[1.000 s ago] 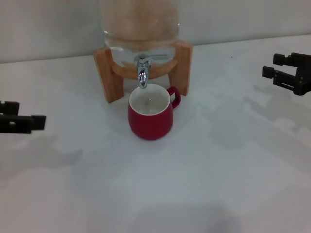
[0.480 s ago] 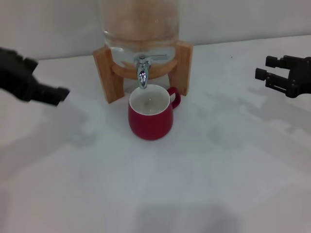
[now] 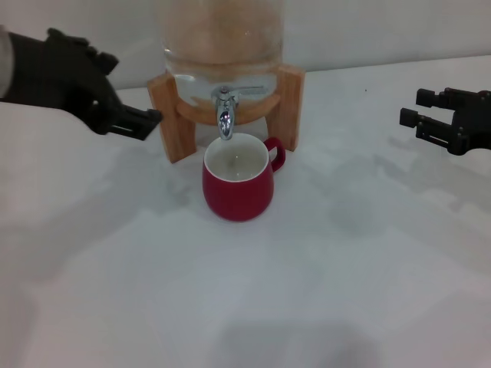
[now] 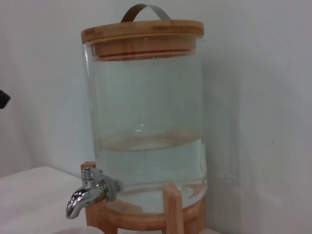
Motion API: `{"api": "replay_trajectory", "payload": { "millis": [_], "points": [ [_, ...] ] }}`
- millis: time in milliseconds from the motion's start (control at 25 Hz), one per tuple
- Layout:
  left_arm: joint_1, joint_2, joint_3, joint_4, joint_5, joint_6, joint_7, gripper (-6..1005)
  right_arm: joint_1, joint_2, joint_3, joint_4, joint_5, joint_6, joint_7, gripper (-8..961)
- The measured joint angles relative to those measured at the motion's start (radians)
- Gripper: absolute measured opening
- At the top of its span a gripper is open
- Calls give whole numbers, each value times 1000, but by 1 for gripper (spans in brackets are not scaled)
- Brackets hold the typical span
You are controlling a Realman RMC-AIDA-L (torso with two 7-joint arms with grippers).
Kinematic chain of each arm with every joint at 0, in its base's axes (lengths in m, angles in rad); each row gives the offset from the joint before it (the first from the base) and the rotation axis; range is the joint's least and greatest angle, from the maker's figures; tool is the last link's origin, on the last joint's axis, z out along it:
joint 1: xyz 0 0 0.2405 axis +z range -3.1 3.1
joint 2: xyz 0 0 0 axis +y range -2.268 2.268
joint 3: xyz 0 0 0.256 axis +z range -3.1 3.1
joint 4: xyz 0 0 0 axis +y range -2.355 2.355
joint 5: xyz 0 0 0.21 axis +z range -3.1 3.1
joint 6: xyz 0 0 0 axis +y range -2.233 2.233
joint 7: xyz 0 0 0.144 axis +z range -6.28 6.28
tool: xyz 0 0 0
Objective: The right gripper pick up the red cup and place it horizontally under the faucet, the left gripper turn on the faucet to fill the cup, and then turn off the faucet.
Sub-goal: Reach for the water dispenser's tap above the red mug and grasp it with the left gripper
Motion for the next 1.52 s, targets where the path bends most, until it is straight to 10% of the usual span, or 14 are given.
{"api": "replay_trajectory", "payload": {
  "millis": [440, 1520],
  "points": [
    [57, 0, 205, -4, 79, 225, 94, 795, 0, 0, -1, 8, 0, -18, -2, 471],
    [-16, -2, 266, -122, 85, 302, 102, 759, 2, 0, -1, 25, 0, -24, -9, 470]
  ]
}}
